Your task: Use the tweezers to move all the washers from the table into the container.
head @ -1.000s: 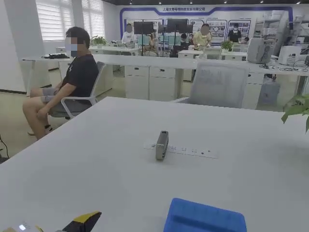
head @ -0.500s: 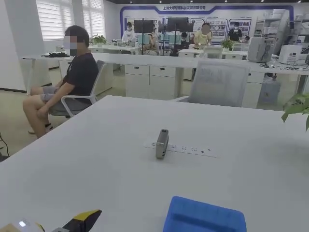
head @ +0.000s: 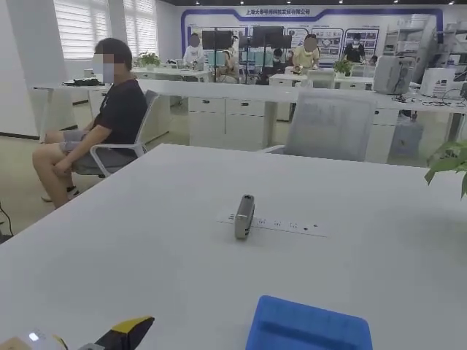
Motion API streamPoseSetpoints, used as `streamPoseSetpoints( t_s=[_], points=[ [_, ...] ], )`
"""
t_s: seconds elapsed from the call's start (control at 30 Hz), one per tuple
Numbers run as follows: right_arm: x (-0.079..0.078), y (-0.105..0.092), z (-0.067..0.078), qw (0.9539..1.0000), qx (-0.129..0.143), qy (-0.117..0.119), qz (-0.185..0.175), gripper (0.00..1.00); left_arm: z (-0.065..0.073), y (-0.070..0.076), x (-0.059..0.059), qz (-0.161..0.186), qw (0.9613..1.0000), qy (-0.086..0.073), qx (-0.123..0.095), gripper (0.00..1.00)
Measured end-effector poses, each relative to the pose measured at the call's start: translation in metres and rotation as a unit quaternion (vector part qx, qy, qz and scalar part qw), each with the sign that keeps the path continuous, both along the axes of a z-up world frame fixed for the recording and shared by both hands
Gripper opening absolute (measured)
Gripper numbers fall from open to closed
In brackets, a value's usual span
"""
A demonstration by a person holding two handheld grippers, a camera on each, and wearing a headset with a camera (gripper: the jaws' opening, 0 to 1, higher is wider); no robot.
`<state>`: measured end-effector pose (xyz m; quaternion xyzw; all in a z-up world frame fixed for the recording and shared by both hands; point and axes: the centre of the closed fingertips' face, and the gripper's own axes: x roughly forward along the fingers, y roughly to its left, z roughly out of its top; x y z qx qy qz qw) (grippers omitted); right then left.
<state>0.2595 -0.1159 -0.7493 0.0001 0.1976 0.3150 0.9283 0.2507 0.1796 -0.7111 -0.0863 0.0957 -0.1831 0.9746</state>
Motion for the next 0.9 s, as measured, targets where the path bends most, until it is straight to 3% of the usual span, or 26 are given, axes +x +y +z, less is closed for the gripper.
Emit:
streamPoseSetpoints(
  t_s=[0.53,0.77,0.9],
  points=[
    [0.0002,-0.0004,-0.0002,1.0000,-0.003,0.001,0.002,0.51,-0.0015,-0.0002,-0.0006,-0.002,1.0000,0.003,0.003,0.65],
    [0.0014,-0.0060,0.0028,0.9998,0.018,0.003,-0.009,0.51,-0.0020,-0.0009,-0.0009,-0.004,1.0000,0.005,0.004,0.64],
    [0.0008,-0.0040,0.0016,0.9999,0.013,0.005,-0.007,0.51,-0.0023,-0.0010,-0.0010,-0.004,1.0000,0.006,0.005,0.64]
  ],
)
